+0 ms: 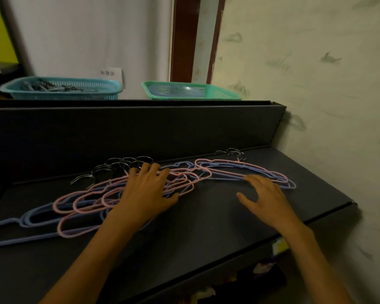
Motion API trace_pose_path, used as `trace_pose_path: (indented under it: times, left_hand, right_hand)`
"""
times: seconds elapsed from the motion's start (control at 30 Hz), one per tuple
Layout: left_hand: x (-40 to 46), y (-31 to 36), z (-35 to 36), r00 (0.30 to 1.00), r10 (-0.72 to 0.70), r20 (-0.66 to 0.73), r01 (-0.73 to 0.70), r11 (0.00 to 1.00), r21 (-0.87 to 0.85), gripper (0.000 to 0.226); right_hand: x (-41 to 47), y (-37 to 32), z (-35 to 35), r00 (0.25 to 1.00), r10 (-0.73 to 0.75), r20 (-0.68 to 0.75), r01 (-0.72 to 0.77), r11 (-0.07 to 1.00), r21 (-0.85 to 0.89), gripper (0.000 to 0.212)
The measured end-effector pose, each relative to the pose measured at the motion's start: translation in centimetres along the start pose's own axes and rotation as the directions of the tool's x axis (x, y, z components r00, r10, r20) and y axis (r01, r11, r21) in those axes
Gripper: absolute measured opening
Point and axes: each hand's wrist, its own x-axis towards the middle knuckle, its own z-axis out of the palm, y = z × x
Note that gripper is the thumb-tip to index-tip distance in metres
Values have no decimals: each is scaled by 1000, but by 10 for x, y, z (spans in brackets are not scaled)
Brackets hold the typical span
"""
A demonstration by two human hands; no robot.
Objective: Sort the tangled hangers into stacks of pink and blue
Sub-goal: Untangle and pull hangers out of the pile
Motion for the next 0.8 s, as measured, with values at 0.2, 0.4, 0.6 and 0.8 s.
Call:
trace_pose_path:
  times: [0.2,0.4,0.6,0.8]
  left_hand:
    - [20,5,3,993,-105,52,104,994,20,81]
    - [28,18,7,972,-215,90,209,975,81,85]
    - [25,32,7,936,-344,77,339,938,73,84]
    - [27,37,10,914,-399,72,393,916,83,84]
  right_hand:
    - [53,24,8,998,-11,56,9,1000,27,62]
    - [94,46,11,985,-51,163,55,998,-22,73]
    - [123,63,9,957,-90,275,94,996,0,83]
    - [135,72,10,939,-136,314,120,990,72,87]
